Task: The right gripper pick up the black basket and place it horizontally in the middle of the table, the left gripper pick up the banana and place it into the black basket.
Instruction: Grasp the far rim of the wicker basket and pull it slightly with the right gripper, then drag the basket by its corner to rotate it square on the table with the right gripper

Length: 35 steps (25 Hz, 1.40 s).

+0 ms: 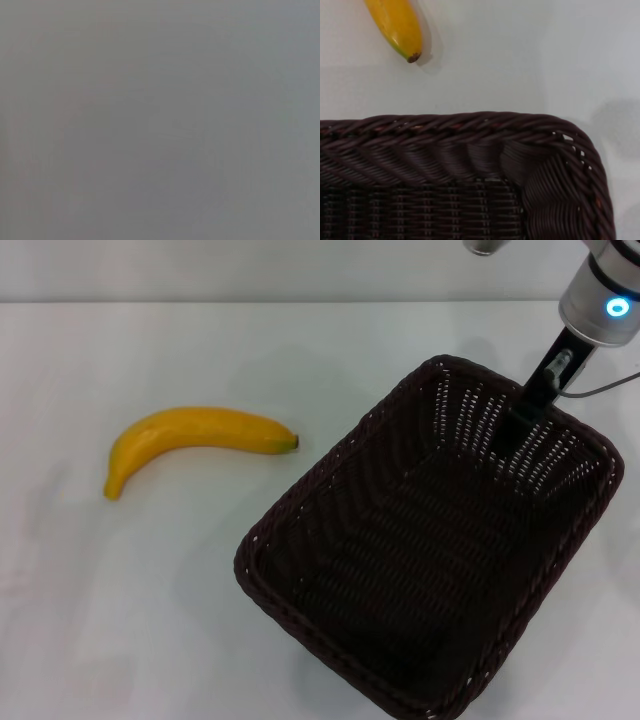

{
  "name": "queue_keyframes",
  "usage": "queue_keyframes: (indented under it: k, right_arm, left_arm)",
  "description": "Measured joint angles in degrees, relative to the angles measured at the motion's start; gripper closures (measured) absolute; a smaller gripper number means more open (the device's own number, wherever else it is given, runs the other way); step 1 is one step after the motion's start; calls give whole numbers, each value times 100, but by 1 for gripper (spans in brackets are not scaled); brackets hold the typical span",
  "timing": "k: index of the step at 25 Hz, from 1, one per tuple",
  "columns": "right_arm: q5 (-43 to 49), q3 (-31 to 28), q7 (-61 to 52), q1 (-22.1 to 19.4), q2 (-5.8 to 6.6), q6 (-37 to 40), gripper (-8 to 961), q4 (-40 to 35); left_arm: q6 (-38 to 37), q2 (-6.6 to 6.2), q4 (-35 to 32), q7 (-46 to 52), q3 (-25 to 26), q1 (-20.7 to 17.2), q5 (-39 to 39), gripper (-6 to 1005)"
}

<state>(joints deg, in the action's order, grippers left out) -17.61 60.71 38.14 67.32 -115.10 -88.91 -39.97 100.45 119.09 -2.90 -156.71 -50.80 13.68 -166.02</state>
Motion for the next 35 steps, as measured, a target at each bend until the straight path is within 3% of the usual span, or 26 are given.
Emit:
queue_keyframes:
  k: [2,12,16,20,22,27,30,35]
  right_arm:
    - [15,30,-52,-3,-6,4,266,1]
    - [37,318,-969,19,-11,36,728,-64]
    - [104,266,-1564,7,78,-210,754,-126]
    - [178,-39,-2082,-308,167,-618,780,-537]
    - [196,-413,-2248,-584,152,-876,784,-929]
    - [196,-1146,-2629,-1215,-39,-1346,796,-1971]
    - [148,-1214,-2780,-1418,-93,-1372,808,-2117]
    - [-351,-938,-3231,-1604,-68,-1136,819,-2199]
  left_arm:
    - [1,0,0,0,0,-11,0,122]
    - [-53,-1,-20,2,31,-133,-15,122]
    - [-55,-17,-48,11,20,-108,-6,122]
    - [-59,-18,-53,-2,35,-73,-30,122]
    - [-60,-15,-54,-5,35,-65,-34,122]
    - [-61,-18,-54,-6,38,-59,-40,122]
    - [-70,-20,-196,-19,44,-95,-63,122]
    - [-129,-30,-365,-224,156,-74,-73,122]
